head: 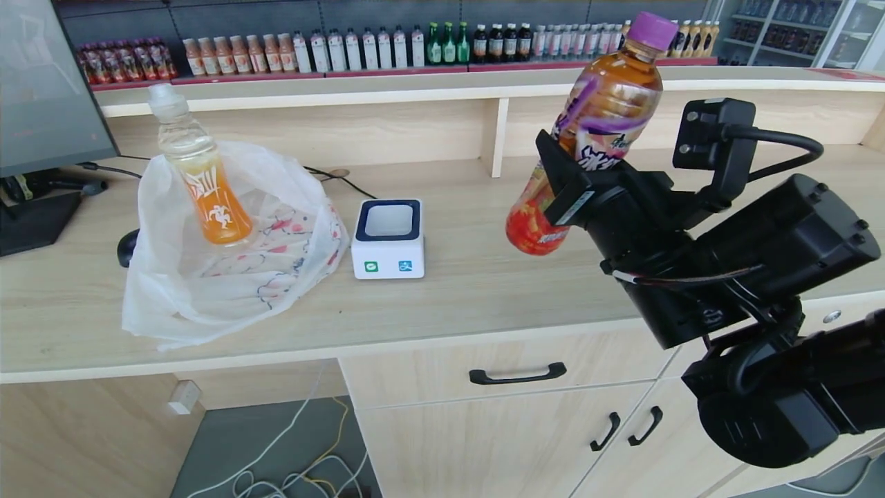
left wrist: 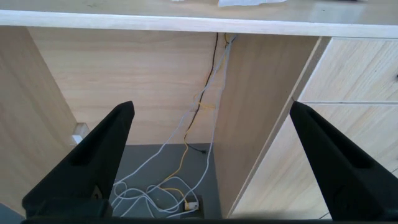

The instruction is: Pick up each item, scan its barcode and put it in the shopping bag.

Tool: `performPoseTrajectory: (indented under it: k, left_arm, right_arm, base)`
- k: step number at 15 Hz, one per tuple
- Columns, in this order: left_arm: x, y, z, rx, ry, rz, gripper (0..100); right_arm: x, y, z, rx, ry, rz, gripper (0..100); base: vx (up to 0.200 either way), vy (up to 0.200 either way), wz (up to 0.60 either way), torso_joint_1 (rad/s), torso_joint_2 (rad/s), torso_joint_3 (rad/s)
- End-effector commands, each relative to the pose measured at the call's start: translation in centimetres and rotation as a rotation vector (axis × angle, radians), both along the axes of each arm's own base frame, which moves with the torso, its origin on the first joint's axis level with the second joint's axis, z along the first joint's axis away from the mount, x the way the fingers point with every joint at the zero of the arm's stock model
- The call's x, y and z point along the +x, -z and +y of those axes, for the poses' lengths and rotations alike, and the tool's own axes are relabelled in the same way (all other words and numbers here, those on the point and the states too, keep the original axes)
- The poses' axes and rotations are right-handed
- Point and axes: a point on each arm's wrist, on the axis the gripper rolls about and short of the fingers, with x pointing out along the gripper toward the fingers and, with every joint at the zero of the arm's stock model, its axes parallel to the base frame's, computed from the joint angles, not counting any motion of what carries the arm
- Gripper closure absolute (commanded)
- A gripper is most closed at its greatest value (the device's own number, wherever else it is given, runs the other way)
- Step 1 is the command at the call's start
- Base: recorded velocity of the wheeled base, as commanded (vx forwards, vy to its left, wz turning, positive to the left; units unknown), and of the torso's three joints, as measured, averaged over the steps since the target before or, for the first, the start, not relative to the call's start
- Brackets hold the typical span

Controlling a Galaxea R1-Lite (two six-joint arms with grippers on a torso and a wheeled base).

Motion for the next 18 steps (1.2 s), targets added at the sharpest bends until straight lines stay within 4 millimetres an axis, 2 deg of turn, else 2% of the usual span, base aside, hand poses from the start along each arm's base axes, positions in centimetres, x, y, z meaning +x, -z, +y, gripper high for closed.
performPoseTrajectory:
  k: [1,8,14,18]
  left_arm:
    - [0.0,0.0,0.0,0.000,-0.001,-0.001,0]
    - [0.0,0.0,0.0,0.003,0.001,-0.001,0]
    - [0.0,0.0,0.0,0.003,-0.001,-0.001,0]
    - [0.0,0.0,0.0,0.003,-0.001,-0.001,0]
  right_arm:
    - [-0.2,-0.2,-0.1,0.004,0.000,-0.006,100]
    - [-0.1,-0.2,0.0,0.002,-0.001,-0.005,100]
    - [0.0,0.6,0.1,-0.021,0.004,0.013,100]
    - [-0.5,2.1,-0.3,-0.061,0.001,0.065,100]
  base:
    - [0.000,0.200,0.00,0.002,0.00,0.002]
    - [0.000,0.200,0.00,0.002,0.01,0.002]
    - [0.000,0.000,0.00,0.000,0.00,0.000]
    - [0.000,0.000,0.00,0.000,0.00,0.000]
